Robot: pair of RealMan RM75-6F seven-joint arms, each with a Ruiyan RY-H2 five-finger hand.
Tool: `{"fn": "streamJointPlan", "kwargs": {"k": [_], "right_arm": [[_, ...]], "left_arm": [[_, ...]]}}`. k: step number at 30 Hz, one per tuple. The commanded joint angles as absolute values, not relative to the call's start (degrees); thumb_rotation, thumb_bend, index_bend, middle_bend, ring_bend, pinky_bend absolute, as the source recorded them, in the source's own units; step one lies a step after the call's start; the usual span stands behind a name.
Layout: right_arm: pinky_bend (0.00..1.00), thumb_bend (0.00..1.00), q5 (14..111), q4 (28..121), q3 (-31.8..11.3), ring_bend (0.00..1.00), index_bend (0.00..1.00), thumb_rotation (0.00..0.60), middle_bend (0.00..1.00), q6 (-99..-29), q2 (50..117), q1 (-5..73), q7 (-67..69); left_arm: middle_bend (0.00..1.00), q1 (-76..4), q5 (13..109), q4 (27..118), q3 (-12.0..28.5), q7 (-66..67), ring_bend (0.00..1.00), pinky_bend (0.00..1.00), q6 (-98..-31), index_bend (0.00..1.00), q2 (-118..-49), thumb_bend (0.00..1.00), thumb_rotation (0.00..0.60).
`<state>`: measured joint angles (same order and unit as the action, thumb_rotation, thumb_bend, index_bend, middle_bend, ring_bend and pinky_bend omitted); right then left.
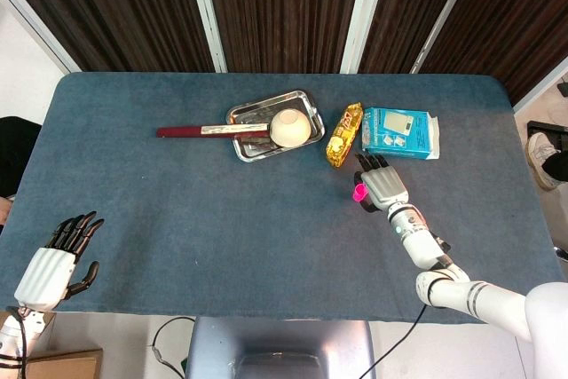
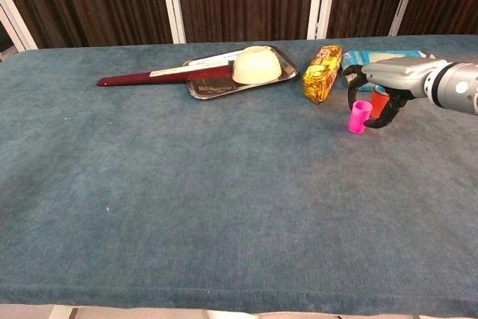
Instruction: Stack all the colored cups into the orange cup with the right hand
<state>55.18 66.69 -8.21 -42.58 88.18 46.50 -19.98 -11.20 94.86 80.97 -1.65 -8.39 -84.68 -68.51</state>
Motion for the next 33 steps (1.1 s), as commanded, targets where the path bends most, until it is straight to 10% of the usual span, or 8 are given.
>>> {"fn": "streamJointPlan", "kwargs": {"k": [1, 33], "right_arm": [[0.00, 0.43, 55.30, 66.24, -8.44, 0.00, 0.55, 0.600, 0.01, -42.82, 88.55, 46.59, -19.79], [0.00, 0.43, 48.75, 69.92, -15.06, 0.00, 0.62, 0.600, 0.04, -44.97, 80.49, 46.29, -16.19]], "left_arm": [[0.00, -11.23, 94.81, 80.93, -1.63, -8.44, 0.02, 0.11, -84.61, 0.00, -68.48, 0.49, 0.600], [0.00, -11.52, 94.84, 81.02, -1.83, -7.41, 0.02, 0.11, -83.80, 0.00, -68.91, 0.49, 0.600]]}}
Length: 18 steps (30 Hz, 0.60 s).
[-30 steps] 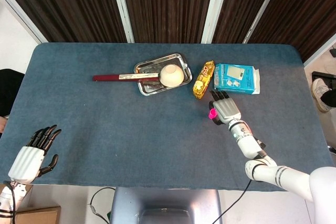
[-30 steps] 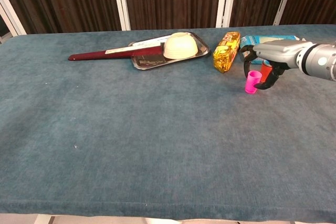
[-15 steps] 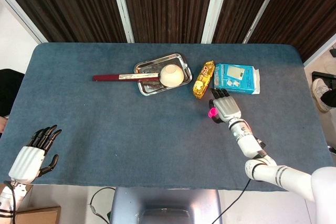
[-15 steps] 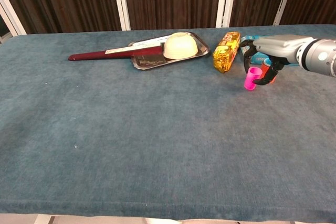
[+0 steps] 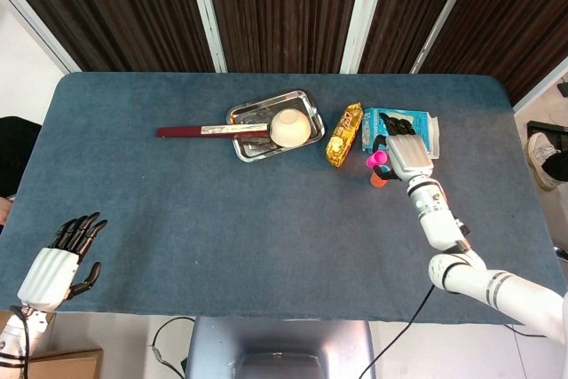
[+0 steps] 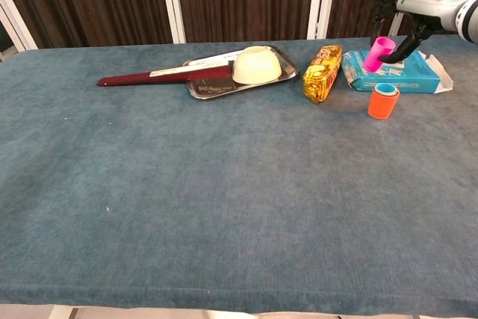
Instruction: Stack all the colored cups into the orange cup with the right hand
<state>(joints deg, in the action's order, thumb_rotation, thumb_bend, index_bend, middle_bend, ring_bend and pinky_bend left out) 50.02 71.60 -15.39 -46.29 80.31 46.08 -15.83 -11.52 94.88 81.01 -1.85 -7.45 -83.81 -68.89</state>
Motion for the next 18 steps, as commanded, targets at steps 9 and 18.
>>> {"fn": "streamJointPlan", "kwargs": {"k": [9, 18], "right_arm": [[0.00, 0.43, 49.79, 67.37, -12.81, 0.00, 0.62, 0.600, 0.04, -43.73, 81.48, 45.71, -15.87], [0.00, 0.43, 50.71, 66.28, -12.28, 0.00, 0.56, 0.600, 0.04, -43.22, 82.60, 45.88, -15.43]], "left_arm": [[0.00, -11.56, 94.67, 81.04, -1.81, -7.30, 0.02, 0.11, -83.63, 0.00, -68.95, 0.49, 0.600], [0.00, -11.52, 94.68, 81.06, -1.82, -7.36, 0.02, 0.11, -83.73, 0.00, -68.88, 0.49, 0.600]]}}
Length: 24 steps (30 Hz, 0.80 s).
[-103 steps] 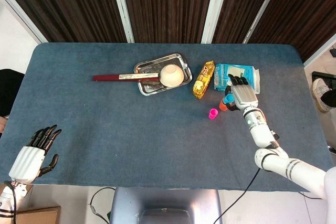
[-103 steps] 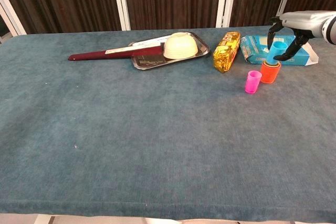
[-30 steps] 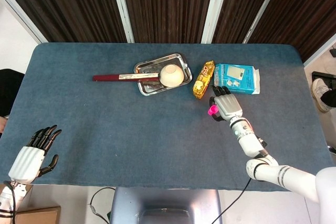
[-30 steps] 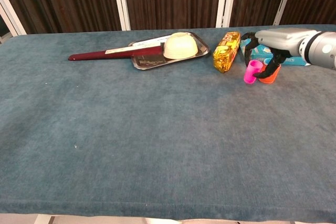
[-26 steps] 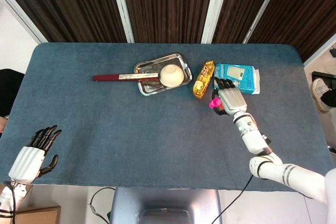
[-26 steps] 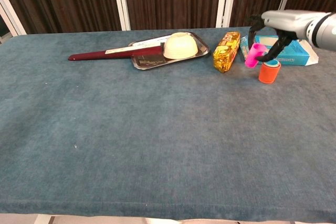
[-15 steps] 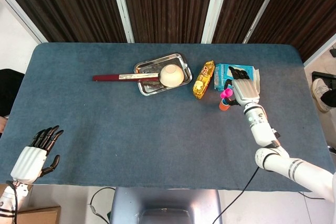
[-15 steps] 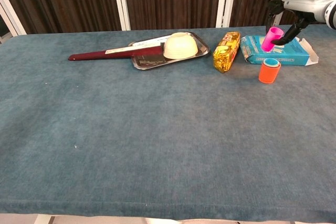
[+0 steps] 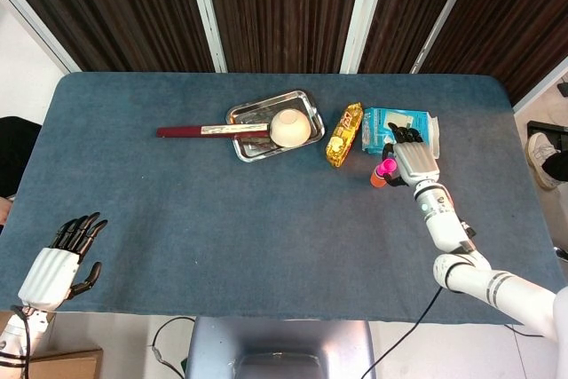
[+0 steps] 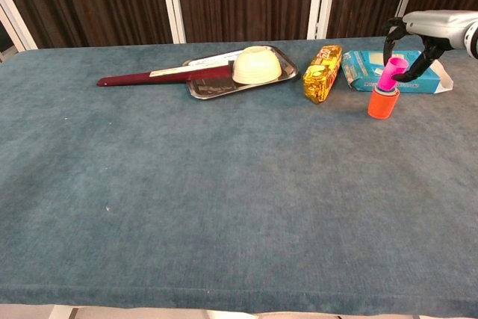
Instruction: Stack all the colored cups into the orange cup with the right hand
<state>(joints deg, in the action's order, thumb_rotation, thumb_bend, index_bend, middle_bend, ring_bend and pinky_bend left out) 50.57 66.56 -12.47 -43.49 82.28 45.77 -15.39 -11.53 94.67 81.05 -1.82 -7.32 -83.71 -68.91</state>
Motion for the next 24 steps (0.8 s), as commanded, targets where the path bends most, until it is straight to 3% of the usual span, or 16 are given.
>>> {"fn": "streamJointPlan", "kwargs": {"k": [1, 4, 12, 16, 21, 24], "right_arm": [[0.00, 0.43, 50.65, 66.20, -12.18, 0.00, 0.53, 0.600, 0.04, -43.08, 82.64, 45.93, -15.57], [0.00, 0.43, 50.34, 66.40, -11.99, 0.00, 0.44, 0.600, 0.04, -42.81, 82.49, 45.98, -15.99], [0.00, 0.43, 52.29, 71.26, -12.05, 0.00, 0.34, 0.600, 0.01, -46.08, 79.95, 44.33, -14.97], [0.00, 0.43, 61.47, 82.27, -9.76, 0.00, 0.21, 0.600, 0.00, -57.45, 74.97, 38.19, -12.66], [0.00, 0.39, 70.30, 96.20, 0.05, 0.00, 0.06, 0.600, 0.00, -75.17, 67.77, 23.97, -16.49], [0.00, 0.35, 71.44, 97.91, 4.01, 0.00, 0.02, 0.600, 0.00, -81.81, 67.03, 16.67, -15.29]], "left_arm": [[0.00, -11.52, 94.69, 81.06, -1.82, -7.47, 0.02, 0.11, -83.77, 0.00, -68.85, 0.49, 0.600], [0.00, -11.47, 94.70, 81.05, -1.81, -7.63, 0.02, 0.11, -83.91, 0.00, -68.78, 0.49, 0.600], [0.00, -11.36, 94.90, 81.05, -1.83, -7.92, 0.02, 0.11, -84.32, 0.00, -68.64, 0.49, 0.600], [0.00, -11.10, 95.03, 81.09, -1.74, -7.84, 0.02, 0.11, -85.03, 0.00, -68.52, 0.49, 0.600], [0.00, -10.16, 95.25, 81.31, -1.48, -6.09, 0.02, 0.11, -87.05, 0.00, -68.67, 0.49, 0.600], [0.00, -9.84, 95.77, 81.64, -1.62, -5.71, 0.02, 0.11, -87.79, 0.00, -68.61, 0.49, 0.600]]}}
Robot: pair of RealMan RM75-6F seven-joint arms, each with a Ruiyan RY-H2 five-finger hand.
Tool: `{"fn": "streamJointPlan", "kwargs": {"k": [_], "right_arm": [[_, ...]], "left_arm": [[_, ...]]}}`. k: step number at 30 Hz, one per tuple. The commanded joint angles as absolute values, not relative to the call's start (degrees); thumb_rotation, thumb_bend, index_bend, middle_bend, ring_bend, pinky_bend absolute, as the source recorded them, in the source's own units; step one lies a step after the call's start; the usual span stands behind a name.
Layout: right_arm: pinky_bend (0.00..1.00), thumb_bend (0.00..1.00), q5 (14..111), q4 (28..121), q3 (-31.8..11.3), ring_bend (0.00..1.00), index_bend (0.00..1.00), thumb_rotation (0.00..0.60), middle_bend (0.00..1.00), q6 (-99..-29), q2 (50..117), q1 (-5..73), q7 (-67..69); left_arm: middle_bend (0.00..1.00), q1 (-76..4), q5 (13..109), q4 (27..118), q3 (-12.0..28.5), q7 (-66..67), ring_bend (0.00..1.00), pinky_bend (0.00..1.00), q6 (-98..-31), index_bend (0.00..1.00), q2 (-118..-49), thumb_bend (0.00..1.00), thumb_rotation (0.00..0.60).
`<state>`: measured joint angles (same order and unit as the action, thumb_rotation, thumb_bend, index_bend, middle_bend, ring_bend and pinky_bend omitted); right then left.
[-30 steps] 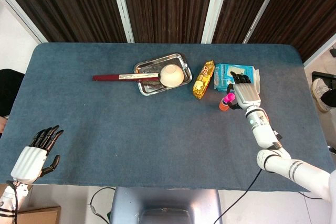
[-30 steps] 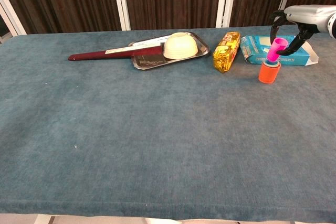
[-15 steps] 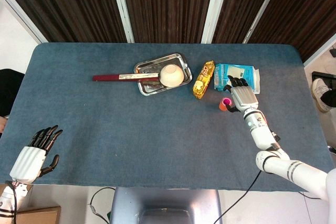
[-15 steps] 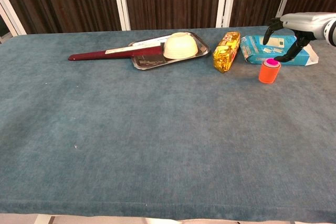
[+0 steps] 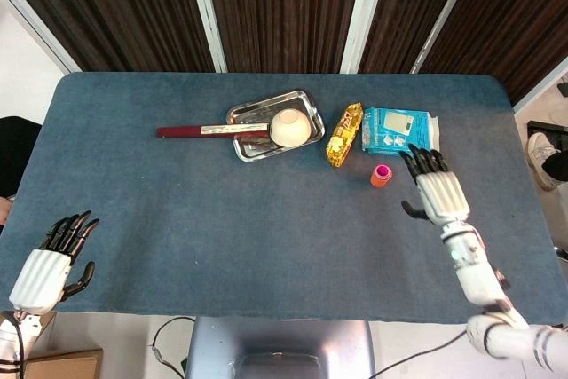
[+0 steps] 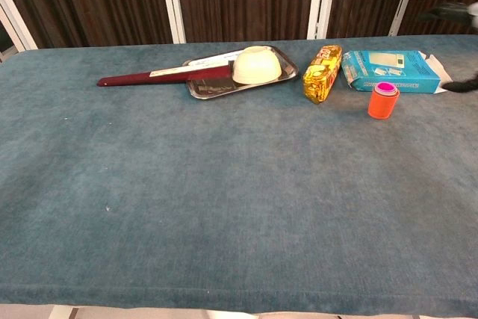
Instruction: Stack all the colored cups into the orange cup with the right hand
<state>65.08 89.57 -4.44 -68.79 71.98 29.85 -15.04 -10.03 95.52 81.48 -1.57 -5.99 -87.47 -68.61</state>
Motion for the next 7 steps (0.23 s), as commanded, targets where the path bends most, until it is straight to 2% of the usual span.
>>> {"fn": "streamJointPlan", "kwargs": {"k": [1, 4, 7], "right_arm": [[0.00, 0.34, 71.51, 97.13, 4.28, 0.00, 0.02, 0.600, 0.00, -83.08, 67.56, 15.20, -14.19], [0.00, 0.33, 71.71, 97.42, 5.03, 0.00, 0.00, 0.600, 0.00, -82.95, 66.70, 13.86, -15.62], [0.00, 0.33, 74.12, 97.68, 3.93, 0.00, 0.00, 0.600, 0.00, -86.06, 67.01, 12.50, -14.93]], "left_arm": [[0.00, -9.78, 95.89, 81.68, -1.63, -5.48, 0.02, 0.11, -87.94, 0.00, -68.67, 0.49, 0.600], [0.00, -9.62, 96.29, 81.63, -1.45, -4.63, 0.00, 0.11, -88.69, 0.00, -69.10, 0.49, 0.600], [0.00, -9.52, 96.70, 81.43, -1.48, -4.15, 0.00, 0.11, -89.08, 0.00, -69.49, 0.49, 0.600]]}}
